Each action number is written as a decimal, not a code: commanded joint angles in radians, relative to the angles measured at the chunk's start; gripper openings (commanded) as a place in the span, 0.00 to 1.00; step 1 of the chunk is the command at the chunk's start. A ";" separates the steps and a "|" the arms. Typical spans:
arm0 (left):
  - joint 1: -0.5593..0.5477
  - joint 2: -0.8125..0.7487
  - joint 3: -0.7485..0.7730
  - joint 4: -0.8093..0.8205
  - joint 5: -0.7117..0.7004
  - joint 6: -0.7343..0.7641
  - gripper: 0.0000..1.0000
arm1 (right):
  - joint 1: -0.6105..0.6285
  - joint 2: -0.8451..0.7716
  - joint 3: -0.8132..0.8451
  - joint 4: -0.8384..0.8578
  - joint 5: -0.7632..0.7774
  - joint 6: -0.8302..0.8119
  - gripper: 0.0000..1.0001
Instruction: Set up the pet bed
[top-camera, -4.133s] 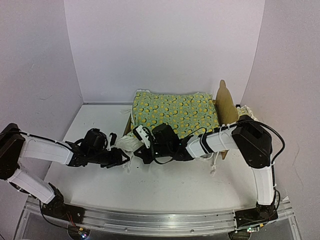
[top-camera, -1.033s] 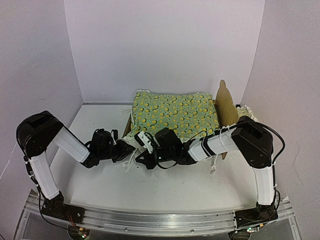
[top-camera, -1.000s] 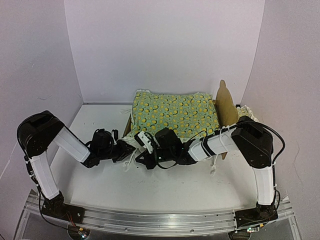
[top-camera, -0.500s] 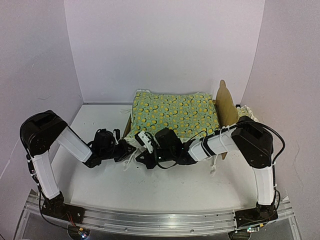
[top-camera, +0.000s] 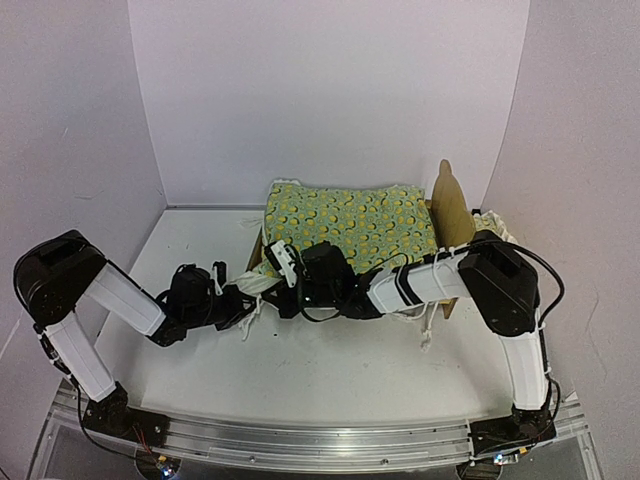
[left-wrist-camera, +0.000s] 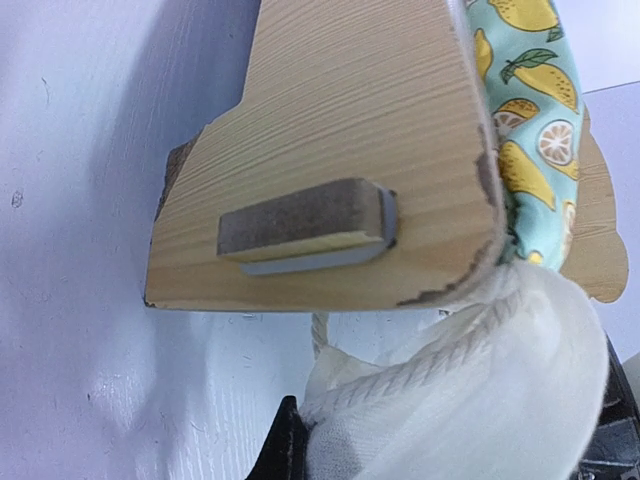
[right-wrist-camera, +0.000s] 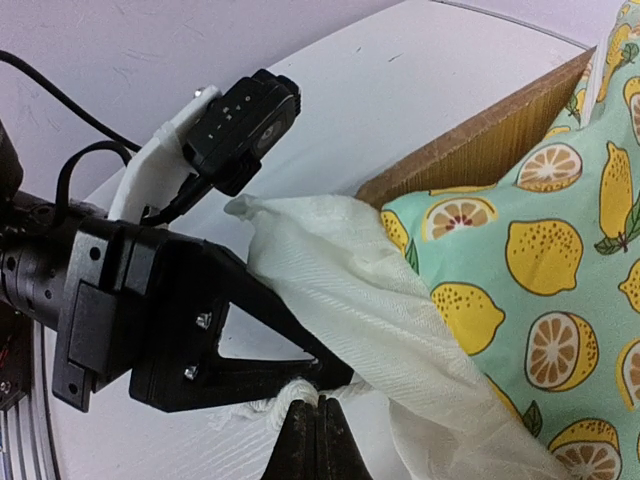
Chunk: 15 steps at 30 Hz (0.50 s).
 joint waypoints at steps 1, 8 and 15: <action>-0.003 -0.051 -0.019 0.041 -0.026 0.015 0.00 | -0.003 0.034 0.066 0.051 -0.007 0.001 0.00; -0.002 -0.051 -0.014 0.044 -0.015 0.016 0.00 | -0.003 0.101 0.132 0.043 -0.039 -0.031 0.00; -0.002 -0.080 -0.032 0.042 -0.023 0.025 0.00 | -0.017 0.137 0.158 0.038 -0.009 -0.048 0.00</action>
